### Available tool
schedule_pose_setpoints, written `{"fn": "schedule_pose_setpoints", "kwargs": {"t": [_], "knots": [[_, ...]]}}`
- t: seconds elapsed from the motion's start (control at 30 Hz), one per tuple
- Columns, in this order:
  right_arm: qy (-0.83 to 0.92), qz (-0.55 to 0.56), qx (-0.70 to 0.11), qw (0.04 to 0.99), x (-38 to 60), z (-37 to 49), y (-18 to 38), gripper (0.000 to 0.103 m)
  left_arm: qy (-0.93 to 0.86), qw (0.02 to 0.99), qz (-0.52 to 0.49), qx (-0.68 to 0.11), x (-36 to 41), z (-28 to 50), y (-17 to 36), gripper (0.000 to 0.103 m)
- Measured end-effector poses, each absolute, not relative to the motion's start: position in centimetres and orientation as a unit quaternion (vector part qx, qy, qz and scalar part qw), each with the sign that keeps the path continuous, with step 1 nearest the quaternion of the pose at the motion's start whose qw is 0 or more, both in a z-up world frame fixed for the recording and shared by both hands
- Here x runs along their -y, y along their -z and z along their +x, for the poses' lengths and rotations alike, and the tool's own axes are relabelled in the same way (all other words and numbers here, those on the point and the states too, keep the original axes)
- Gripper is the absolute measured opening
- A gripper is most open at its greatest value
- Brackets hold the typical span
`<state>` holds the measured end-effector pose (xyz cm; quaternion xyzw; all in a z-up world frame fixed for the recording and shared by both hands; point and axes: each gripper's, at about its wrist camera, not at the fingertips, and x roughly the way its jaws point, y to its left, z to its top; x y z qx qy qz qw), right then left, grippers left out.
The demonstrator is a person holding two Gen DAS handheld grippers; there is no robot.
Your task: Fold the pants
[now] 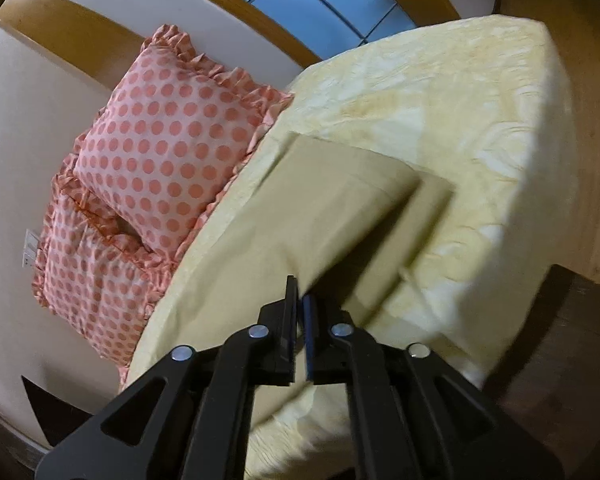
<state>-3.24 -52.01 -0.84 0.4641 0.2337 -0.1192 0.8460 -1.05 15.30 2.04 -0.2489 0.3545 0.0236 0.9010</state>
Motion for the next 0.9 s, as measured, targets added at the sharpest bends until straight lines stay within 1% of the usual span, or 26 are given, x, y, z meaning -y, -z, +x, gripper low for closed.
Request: {"fn": "schedule_pose_setpoints", "kwargs": {"t": [0.03,0.07,0.1,0.17,0.33,0.47,0.5,0.53,0.57,0.63,0.7,0.83,0.9], "knots": [[0.135,0.461,-0.211,0.851,52.3,-4.4,0.5,0.047,-0.025,0.903,-0.248,-0.349,-15.2,-1.3,-2.1,0.024],[0.149,0.456,-0.199,0.854,52.4,-4.9,0.4,0.052,-0.024,0.905,-0.249,-0.343,-15.1,-1.6,-2.3,0.036],[0.166,0.446,-0.193,0.858,52.5,-5.4,0.2,0.052,-0.024,0.908,-0.251,-0.335,-15.2,-1.9,-2.4,0.041],[0.183,0.431,-0.192,0.863,52.8,-5.5,0.2,0.052,-0.025,0.911,-0.255,-0.325,-15.3,-2.4,-2.6,0.054],[0.196,0.409,-0.187,0.872,52.7,-4.7,0.7,0.052,-0.029,0.91,-0.273,-0.31,-16.1,-3.4,-2.6,0.063],[0.175,0.374,-0.187,0.891,51.0,-3.9,0.7,0.051,-0.037,0.909,-0.283,-0.303,-16.9,-4.0,-2.6,0.063],[0.171,0.366,-0.187,0.895,50.6,-3.7,0.7,0.049,-0.038,0.91,-0.287,-0.298,-17.1,-4.1,-2.6,0.063],[0.164,0.363,-0.188,0.898,50.4,-3.4,0.8,0.035,-0.038,0.91,-0.288,-0.295,-17.2,-4.1,-2.7,0.064],[0.158,0.359,-0.19,0.9,50.3,-3.0,1.1,0.028,-0.04,0.911,-0.289,-0.29,-17.4,-4.3,-2.8,0.064],[0.171,0.323,-0.182,0.913,49.7,-2.6,1.3,0.009,-0.045,0.913,-0.29,-0.282,-17.7,-4.5,-2.9,0.065],[0.176,0.281,-0.18,0.926,48.9,-1.7,0.9,0.005,-0.05,0.915,-0.293,-0.272,-18.3,-4.8,-3.2,0.065],[0.129,0.267,-0.151,0.943,47.8,0.0,-1.9,0.005,-0.072,0.919,-0.298,-0.248,-19.9,-5.7,-3.9,0.076],[0.075,0.241,-0.134,0.958,45.3,1.7,-4.8,0.005,-0.087,0.92,-0.302,-0.235,-21.0,-6.0,-4.2,0.081]]}}
